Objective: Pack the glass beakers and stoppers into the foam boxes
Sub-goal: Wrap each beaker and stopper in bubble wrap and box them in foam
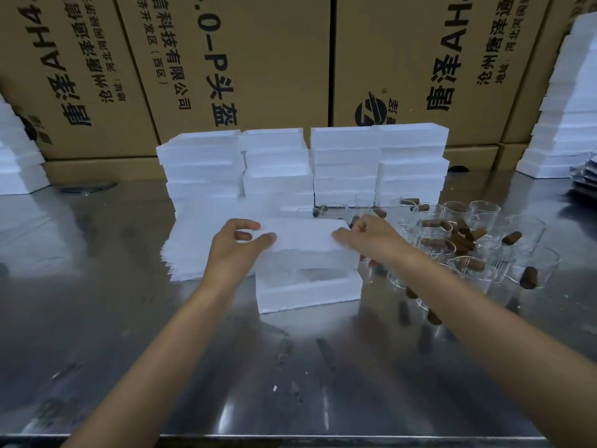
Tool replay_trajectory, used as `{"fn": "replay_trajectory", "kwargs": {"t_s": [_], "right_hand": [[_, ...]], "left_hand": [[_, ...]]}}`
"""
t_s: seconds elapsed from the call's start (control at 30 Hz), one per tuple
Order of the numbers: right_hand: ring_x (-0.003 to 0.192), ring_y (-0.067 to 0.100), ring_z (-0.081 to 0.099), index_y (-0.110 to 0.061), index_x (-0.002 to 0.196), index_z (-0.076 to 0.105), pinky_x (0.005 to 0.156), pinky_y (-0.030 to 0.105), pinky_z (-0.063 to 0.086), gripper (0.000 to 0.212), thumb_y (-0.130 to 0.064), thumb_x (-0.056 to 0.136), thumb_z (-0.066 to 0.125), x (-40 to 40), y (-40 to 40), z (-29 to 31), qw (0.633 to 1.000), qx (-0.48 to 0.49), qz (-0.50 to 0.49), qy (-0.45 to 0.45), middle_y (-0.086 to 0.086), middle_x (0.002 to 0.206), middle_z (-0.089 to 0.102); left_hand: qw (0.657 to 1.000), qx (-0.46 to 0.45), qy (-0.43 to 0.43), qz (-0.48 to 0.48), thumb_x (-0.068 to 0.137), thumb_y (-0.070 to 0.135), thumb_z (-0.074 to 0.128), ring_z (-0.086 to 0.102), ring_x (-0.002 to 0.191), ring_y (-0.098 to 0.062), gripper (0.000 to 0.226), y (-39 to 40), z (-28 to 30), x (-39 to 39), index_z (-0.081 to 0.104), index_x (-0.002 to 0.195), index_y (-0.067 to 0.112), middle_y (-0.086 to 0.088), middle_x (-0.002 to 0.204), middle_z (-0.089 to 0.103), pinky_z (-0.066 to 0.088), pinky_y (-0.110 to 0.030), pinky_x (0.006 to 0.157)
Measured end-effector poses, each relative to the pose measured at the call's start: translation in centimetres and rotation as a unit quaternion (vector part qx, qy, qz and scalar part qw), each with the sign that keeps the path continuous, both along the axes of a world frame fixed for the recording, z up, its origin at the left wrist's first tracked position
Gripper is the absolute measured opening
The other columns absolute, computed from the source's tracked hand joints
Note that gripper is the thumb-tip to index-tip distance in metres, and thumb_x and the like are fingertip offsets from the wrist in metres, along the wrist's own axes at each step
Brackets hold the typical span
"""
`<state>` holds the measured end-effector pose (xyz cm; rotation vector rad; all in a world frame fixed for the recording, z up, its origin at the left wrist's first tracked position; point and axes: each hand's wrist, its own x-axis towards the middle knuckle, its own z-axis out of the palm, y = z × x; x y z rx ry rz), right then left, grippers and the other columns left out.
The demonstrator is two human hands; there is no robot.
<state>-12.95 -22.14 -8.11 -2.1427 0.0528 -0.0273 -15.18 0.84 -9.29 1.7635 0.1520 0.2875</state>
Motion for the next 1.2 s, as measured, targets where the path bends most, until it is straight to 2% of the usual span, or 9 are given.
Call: {"fn": "replay_trajectory", "kwargs": {"t_s": [0.1,0.2,0.4,0.47,0.6,0.83,1.0,1.1,1.2], "right_hand": [[0.063,0.016,0.048,-0.016,0.086,0.047,0.048,0.024,0.041,0.032,-0.039,0.084,0.07,0.1,0.0,-0.2,0.999,0.033,-0.027,-0.006,-0.004,0.078,0.048],[0.06,0.014,0.05,-0.012,0.103,0.053,0.042,0.02,0.04,0.042,-0.043,0.081,0.072,0.1,0.1,-0.1,0.998,0.045,-0.031,-0.021,-0.006,0.082,0.051],[0.063,0.013,0.048,-0.022,0.104,0.053,0.048,0.023,0.036,0.039,-0.05,0.08,0.067,0.3,-0.5,-1.1,0.999,0.018,-0.027,0.007,-0.004,0.094,0.053],[0.072,0.015,0.054,-0.029,0.107,0.054,0.051,0.025,0.042,0.038,-0.054,0.081,0.064,0.4,-0.5,-1.7,0.999,0.013,-0.02,0.041,-0.003,0.103,0.053],[0.094,0.014,0.058,-0.03,0.119,0.048,0.076,0.034,0.052,0.042,-0.055,0.086,0.055,0.5,0.0,-2.7,0.997,0.04,-0.005,0.067,-0.009,0.103,0.054],[0.089,0.017,0.063,-0.034,0.116,0.043,0.066,0.032,0.05,0.052,-0.065,0.074,0.047,-1.4,-1.4,-2.5,0.993,0.005,0.021,0.115,-0.004,0.103,0.06],[0.082,0.017,0.065,-0.028,0.129,0.038,0.053,0.027,0.052,0.048,-0.057,0.092,0.04,-2.7,-1.7,-2.9,0.994,-0.023,0.023,0.1,-0.003,0.103,0.06],[0.106,0.019,0.054,-0.025,0.146,0.03,0.07,0.031,0.04,0.062,-0.06,0.094,0.034,-3.1,-1.4,-3.4,0.995,-0.044,0.02,0.085,-0.004,0.126,0.052],[0.1,0.015,0.058,-0.021,0.137,0.042,0.069,0.03,0.04,0.055,-0.056,0.095,0.036,-3.2,-1.3,-3.1,0.994,0.005,0.018,0.106,-0.002,0.118,0.057]], "left_hand": [[1.0,-0.027,0.008,-0.012,0.079,0.029,0.08,0.057,0.083,-0.015,0.029,0.4,0.0,-0.3,0.066,0.104,0.027,-0.01,0.117,0.062,0.042,-0.026,0.069],[0.999,-0.04,0.003,-0.02,0.079,0.028,0.08,0.059,0.082,-0.016,0.031,1.1,0.2,-0.5,0.067,0.106,0.025,-0.013,0.117,0.064,0.043,-0.025,0.069],[0.997,-0.053,0.029,-0.054,0.08,0.026,0.08,0.065,0.099,-0.033,0.029,1.3,-1.1,-1.0,0.068,0.106,0.022,-0.017,0.116,0.065,0.051,-0.04,0.088],[0.997,-0.047,0.031,-0.061,0.082,0.03,0.077,0.065,0.101,-0.027,0.026,1.1,-1.4,-1.2,0.065,0.105,0.026,-0.013,0.115,0.065,0.05,-0.036,0.085],[0.993,-0.065,0.055,-0.087,0.091,0.029,0.068,0.061,0.087,-0.021,0.024,0.5,-1.9,-1.4,0.055,0.11,0.026,-0.013,0.124,0.059,0.049,-0.032,0.075],[0.989,-0.082,0.075,-0.094,0.089,0.029,0.069,0.062,0.082,-0.018,0.019,-0.1,-2.3,-2.6,0.057,0.104,0.029,-0.011,0.122,0.061,0.049,-0.032,0.074],[0.995,-0.054,0.047,-0.062,0.087,0.037,0.071,0.058,0.087,-0.017,0.017,-1.5,-3.5,-3.6,0.058,0.097,0.036,-0.003,0.117,0.059,0.044,-0.029,0.071],[0.996,-0.051,0.042,-0.059,0.089,0.037,0.068,0.059,0.094,-0.017,0.018,-1.8,-3.5,-3.9,0.055,0.102,0.039,0.0,0.117,0.058,0.044,-0.03,0.074],[0.994,-0.043,0.06,-0.083,0.094,0.033,0.062,0.06,0.093,-0.013,0.02,-1.8,-2.7,-4.0,0.054,0.109,0.045,0.0,0.116,0.059,0.044,-0.027,0.07]]}}
